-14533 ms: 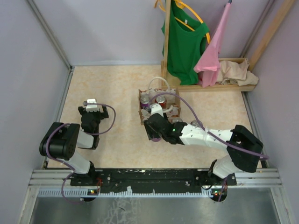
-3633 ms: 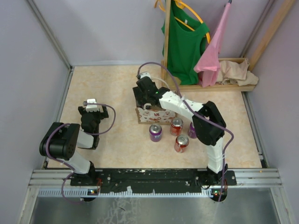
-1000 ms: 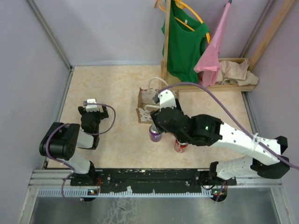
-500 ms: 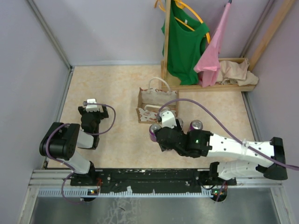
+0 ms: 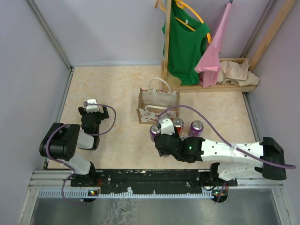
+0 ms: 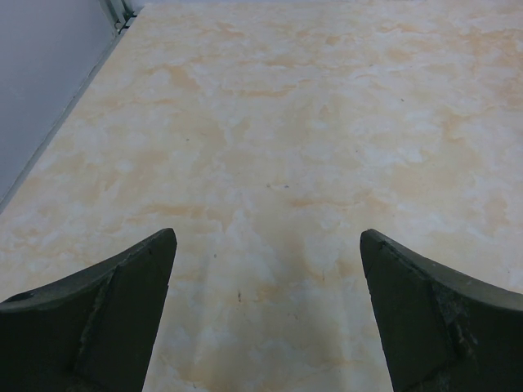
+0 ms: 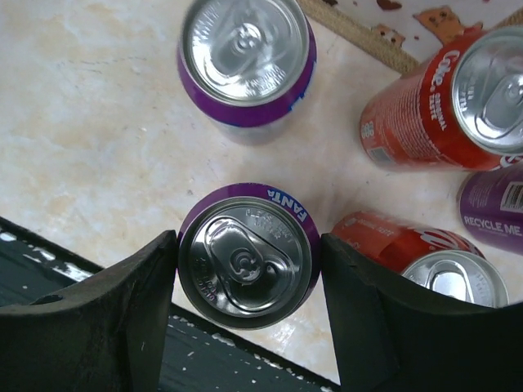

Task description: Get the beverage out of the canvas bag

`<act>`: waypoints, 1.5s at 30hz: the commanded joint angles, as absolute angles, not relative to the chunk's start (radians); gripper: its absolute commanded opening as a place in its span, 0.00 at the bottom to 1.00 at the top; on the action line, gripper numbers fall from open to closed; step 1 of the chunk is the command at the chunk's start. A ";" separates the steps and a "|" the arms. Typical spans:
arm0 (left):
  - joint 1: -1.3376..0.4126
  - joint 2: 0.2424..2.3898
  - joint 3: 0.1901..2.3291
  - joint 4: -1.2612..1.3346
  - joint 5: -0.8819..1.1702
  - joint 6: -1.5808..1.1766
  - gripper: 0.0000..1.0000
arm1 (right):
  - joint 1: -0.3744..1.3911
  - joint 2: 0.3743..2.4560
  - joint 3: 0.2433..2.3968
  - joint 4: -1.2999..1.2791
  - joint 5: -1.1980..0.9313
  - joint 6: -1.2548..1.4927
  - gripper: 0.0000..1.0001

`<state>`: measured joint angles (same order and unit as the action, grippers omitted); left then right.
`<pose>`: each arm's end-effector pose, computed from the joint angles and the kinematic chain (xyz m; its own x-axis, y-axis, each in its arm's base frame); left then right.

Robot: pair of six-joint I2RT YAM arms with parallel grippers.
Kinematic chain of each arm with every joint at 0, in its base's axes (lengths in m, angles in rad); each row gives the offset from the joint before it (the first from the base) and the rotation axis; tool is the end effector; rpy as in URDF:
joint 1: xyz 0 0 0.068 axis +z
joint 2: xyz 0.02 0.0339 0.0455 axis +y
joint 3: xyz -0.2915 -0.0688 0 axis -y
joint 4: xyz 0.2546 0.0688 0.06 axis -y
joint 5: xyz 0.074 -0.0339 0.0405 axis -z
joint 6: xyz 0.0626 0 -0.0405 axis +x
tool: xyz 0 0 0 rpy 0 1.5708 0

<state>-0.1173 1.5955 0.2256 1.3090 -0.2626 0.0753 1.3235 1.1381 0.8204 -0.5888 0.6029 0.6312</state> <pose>0.2710 -0.0156 0.1592 -0.0711 0.0815 -0.9941 -0.1394 0.9861 0.0908 0.0921 0.2199 0.2567 -0.5764 -0.2973 -0.7612 -0.4619 0.8869 0.0034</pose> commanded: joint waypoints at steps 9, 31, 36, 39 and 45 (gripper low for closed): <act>-0.117 1.603 0.219 1.346 -0.270 0.065 1.00 | 1.264 1.097 0.705 -0.379 0.620 0.707 0.01; -0.117 1.603 0.220 1.347 -0.270 0.066 1.00 | 1.259 1.058 0.878 -0.494 0.686 0.622 0.99; -0.117 1.603 0.219 1.347 -0.270 0.066 1.00 | 1.201 1.027 0.917 -0.503 0.793 0.556 0.99; -0.118 1.603 0.219 1.347 -0.270 0.065 1.00 | 1.135 1.024 0.938 -0.499 0.833 0.523 0.99; -0.118 1.603 0.219 1.347 -0.269 0.066 1.00 | 0.830 0.999 0.924 -0.458 0.756 0.473 0.99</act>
<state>-0.1173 1.5955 0.2256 1.3094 -0.2626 0.0753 0.9958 1.0405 0.8986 -0.5060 0.7559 0.5194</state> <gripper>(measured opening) 0.998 0.992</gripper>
